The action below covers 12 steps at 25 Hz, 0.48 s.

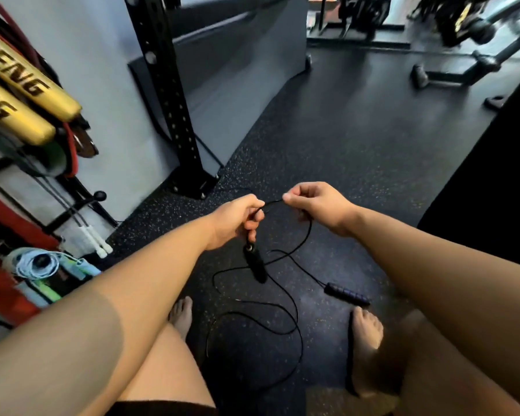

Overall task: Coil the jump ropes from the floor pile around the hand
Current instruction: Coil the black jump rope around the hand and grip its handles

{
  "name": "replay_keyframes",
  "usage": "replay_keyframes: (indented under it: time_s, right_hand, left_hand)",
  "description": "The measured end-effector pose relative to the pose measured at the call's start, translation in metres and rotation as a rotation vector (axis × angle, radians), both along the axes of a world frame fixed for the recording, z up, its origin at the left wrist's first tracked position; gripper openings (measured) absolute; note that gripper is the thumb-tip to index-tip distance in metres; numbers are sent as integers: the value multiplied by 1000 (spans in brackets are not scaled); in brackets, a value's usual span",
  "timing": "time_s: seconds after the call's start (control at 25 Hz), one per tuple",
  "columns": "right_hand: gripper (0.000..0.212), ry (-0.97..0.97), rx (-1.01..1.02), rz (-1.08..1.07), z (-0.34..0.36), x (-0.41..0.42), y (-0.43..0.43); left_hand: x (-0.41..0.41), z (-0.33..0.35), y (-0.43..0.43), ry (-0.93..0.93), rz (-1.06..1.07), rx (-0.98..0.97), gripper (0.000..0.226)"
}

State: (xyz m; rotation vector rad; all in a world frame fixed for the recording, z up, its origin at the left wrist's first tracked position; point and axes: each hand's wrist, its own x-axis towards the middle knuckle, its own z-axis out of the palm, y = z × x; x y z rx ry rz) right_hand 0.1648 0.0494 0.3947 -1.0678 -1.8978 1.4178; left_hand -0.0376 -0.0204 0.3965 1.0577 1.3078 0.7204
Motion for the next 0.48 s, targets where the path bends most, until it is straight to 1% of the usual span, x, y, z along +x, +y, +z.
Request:
replay_keyframes:
  time_s: [0.04,0.12,0.2,0.28,0.32,0.4,0.48]
  right_hand:
    - [14,-7,37,7,7,-4,-5]
    - [13,-39,69,71,11,-10,-10]
    - [13,-30,5,89,3,-1,-6]
    - [11,67,-112,57,-10,12,1]
    - [11,119,-139,21,-16,16,3]
    - [12,154,-90,-58,-23,17,9]
    - [17,125,-13,-90,-27,9,17]
  left_hand:
    - [6,2,-6,-45,-34,-17,41]
    - [16,0,-14,-155,-29,-37,49]
    - [16,1,-10,-182,4,-35,55]
    - [12,2,-1,-188,2,-38,61]
    - [13,3,4,-185,-15,-45,64]
    - [18,1,10,-167,-91,-64,72]
    - [22,-5,17,-212,-141,-74,76]
